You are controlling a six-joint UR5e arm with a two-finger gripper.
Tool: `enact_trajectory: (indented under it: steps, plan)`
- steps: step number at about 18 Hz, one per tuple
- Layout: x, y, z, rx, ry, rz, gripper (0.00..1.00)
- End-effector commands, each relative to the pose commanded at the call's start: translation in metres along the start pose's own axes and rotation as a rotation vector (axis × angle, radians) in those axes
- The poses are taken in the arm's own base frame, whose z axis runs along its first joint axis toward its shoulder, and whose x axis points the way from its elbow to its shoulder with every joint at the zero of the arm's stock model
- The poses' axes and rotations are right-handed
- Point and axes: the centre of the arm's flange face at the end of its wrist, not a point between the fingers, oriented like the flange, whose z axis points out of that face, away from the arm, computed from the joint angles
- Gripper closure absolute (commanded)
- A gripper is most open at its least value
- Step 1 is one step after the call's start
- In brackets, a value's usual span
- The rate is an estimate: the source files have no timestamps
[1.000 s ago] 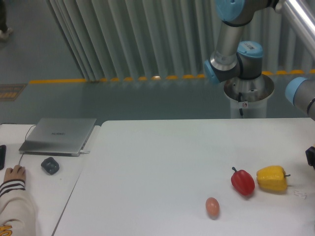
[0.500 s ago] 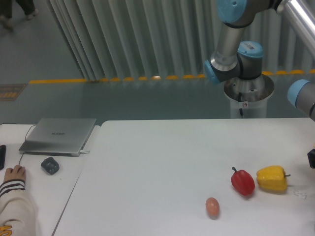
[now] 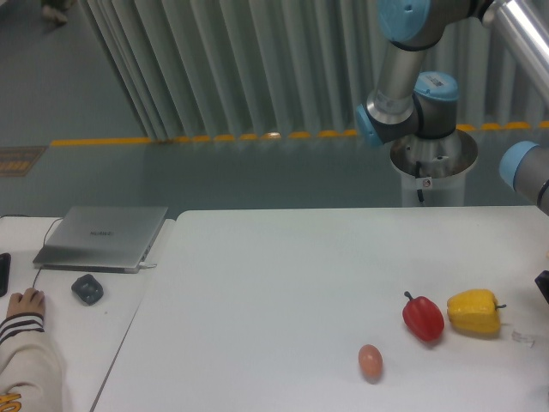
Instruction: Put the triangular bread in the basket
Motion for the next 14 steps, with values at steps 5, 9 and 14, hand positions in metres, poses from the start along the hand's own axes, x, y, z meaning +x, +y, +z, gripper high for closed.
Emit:
enact_trajectory:
  steps: [5, 9, 14]
  plan:
    - [0.002, 0.001, -0.012, 0.014, -0.011, -0.002, 1.0]
    - [-0.006, -0.001, -0.016, 0.019, -0.032, 0.005, 0.17]
    - [-0.029, -0.01, -0.029, 0.048, -0.106, 0.005, 0.0]
